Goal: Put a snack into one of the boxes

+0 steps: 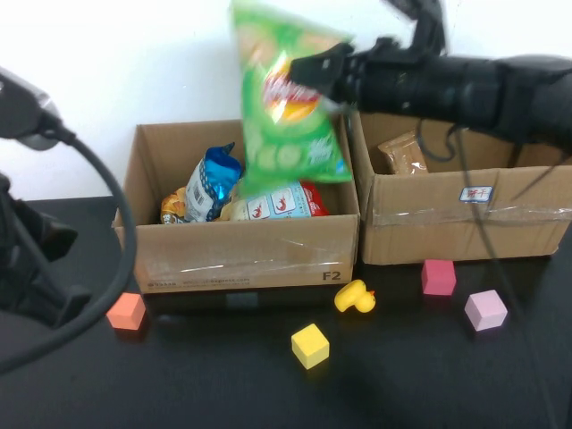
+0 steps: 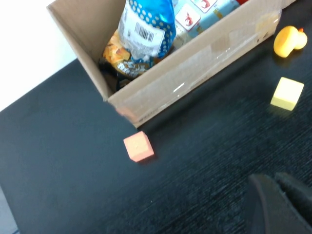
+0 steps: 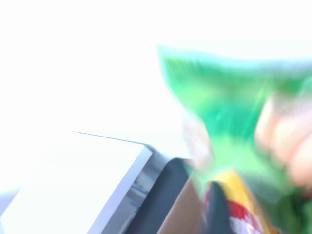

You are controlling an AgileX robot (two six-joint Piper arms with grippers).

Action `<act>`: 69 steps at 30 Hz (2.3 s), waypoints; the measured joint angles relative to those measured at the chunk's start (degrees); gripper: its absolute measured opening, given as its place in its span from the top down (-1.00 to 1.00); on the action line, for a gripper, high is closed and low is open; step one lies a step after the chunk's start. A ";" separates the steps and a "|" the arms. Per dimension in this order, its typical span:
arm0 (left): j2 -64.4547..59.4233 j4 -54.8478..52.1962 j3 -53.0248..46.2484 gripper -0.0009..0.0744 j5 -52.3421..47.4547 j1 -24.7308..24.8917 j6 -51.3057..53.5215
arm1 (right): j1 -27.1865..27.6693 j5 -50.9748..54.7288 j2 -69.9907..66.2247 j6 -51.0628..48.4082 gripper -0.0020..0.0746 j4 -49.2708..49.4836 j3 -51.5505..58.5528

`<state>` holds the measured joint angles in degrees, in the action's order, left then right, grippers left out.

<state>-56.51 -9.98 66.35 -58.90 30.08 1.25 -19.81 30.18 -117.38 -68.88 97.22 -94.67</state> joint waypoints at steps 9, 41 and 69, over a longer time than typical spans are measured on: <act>5.70 -4.15 -5.08 0.98 4.84 0.00 -7.07 | 0.00 0.48 -4.50 4.66 -0.66 -2.47 -6.61; 52.36 -25.44 -50.82 0.98 36.63 0.00 -31.30 | 0.00 32.82 49.81 44.98 0.44 -106.79 13.49; 26.04 -31.90 -56.05 0.98 45.03 0.00 -40.54 | 0.00 22.67 81.58 81.30 0.67 -126.48 52.39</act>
<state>-30.47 -41.88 10.30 -13.87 30.08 -39.29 -19.81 52.85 -35.80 12.43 -29.25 -42.28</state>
